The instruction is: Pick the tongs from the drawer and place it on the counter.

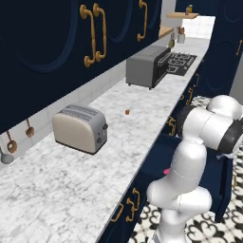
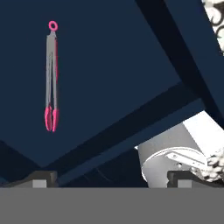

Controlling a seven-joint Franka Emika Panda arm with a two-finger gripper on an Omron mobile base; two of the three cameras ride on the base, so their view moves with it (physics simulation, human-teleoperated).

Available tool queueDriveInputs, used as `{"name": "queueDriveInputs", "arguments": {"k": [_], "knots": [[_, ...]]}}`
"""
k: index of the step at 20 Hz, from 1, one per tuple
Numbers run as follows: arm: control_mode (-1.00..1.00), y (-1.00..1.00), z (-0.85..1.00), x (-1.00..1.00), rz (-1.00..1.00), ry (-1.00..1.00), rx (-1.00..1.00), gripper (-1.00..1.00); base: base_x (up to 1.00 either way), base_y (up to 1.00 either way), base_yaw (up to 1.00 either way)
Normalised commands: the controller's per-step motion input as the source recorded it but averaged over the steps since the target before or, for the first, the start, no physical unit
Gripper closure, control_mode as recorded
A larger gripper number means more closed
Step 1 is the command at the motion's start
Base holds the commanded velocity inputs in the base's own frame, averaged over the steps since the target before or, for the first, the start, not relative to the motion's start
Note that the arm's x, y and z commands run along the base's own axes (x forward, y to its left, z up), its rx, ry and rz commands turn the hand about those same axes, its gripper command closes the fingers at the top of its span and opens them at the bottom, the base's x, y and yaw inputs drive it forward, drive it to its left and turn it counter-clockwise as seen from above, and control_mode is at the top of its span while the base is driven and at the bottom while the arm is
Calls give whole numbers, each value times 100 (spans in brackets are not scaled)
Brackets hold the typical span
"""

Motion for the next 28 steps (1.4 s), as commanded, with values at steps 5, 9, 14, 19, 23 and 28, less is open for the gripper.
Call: {"name": "queueDriveInputs", "arguments": {"k": [5,9,14,19,23,28], "knots": [[-100,24,-36,22,-30,16,-13,-100,0,0,0],[-100,-14,-53,11,-17,3,0,-100,0,0,0],[-100,-5,-61,5,-1,-5,0,-100,0,0,0],[-100,0,-43,47,0,-7,0,-100,0,0,0],[-100,0,-43,46,0,-2,0,-100,0,0,0],[-100,-6,-37,41,1,0,0,-100,0,0,0]]}}
